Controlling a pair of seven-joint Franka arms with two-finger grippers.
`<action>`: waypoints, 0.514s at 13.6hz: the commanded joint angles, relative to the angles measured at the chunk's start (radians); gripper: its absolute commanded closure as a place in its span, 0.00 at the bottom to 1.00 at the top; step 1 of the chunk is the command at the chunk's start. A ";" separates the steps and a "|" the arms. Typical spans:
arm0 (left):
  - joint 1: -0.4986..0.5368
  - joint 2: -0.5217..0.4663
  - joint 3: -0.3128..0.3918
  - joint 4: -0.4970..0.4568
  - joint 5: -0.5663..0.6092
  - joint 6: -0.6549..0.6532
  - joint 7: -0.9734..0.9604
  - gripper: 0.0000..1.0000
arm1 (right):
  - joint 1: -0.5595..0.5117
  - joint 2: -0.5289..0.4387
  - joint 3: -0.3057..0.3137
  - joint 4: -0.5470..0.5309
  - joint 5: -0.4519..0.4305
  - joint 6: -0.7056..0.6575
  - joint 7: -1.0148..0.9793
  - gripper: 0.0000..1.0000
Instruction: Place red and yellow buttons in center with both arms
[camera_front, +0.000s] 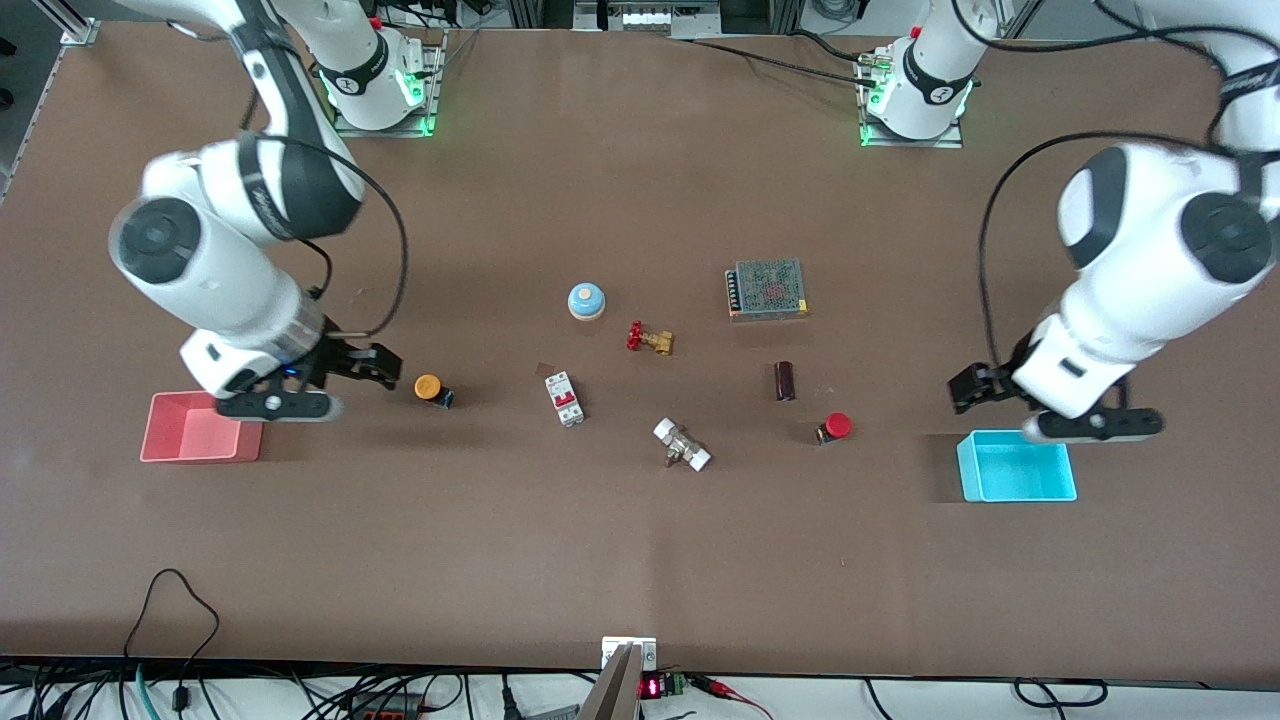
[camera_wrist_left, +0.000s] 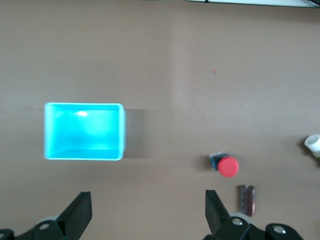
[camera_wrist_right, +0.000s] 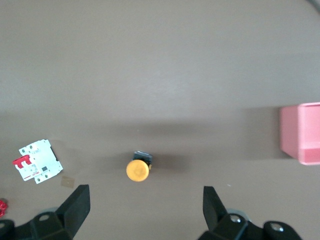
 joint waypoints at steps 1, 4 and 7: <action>0.035 -0.091 -0.007 -0.028 -0.002 -0.067 0.094 0.00 | -0.010 -0.002 -0.025 0.116 0.000 -0.136 -0.002 0.00; 0.067 -0.162 -0.007 -0.031 -0.002 -0.136 0.181 0.00 | -0.010 -0.004 -0.105 0.210 -0.003 -0.228 -0.021 0.00; 0.083 -0.219 -0.008 -0.035 -0.002 -0.191 0.210 0.00 | -0.022 -0.045 -0.209 0.256 0.009 -0.379 -0.176 0.00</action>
